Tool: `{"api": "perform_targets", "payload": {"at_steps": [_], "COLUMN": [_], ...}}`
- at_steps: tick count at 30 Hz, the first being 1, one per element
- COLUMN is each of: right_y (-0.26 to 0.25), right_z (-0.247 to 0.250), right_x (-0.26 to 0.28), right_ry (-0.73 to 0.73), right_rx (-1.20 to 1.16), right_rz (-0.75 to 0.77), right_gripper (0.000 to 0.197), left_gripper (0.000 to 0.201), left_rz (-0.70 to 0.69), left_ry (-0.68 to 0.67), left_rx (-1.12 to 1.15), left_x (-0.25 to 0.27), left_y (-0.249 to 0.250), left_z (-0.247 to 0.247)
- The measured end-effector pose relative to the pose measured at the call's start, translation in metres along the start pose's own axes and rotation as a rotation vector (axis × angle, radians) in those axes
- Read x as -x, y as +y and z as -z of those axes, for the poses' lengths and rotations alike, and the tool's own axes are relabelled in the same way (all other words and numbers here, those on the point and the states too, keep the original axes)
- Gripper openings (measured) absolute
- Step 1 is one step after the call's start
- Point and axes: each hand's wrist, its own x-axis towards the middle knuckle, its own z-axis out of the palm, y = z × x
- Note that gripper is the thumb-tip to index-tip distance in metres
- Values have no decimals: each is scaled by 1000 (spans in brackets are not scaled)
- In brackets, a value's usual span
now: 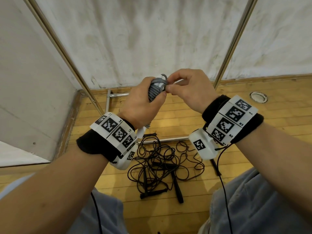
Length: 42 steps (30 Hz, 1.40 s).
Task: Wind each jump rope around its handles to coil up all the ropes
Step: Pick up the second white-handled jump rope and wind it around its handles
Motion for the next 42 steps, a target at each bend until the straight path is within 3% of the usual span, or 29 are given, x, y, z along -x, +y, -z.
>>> {"api": "perform_targets", "payload": {"at_steps": [6,13,24,32,36,42], "right_y": [-4,-4,-4,-4,-7,-8], "right_z": [3,2,-12,-13,-14,-11], "right_x": [3,5,12,9,11,11], "right_ry": [-77,7,74,101,95,107], "right_rx": [64,103,116,149,207,394], "right_rz": [69,125,363,438,491,529], "right_gripper": [11,12,11,7,5,8], "left_gripper": [31,33,16,11,36,27], "left_rz": [-22,-18,63,127,188,165], "left_ry": [-125,-191,-126,-175,-60,-4], "left_rx": [100,168,389,549,461,361], "left_x": [2,3,-7,-3,-2,-2], "left_y": [4,11,7,13,23,27], "left_z": [8,10,16,15,12,9]}}
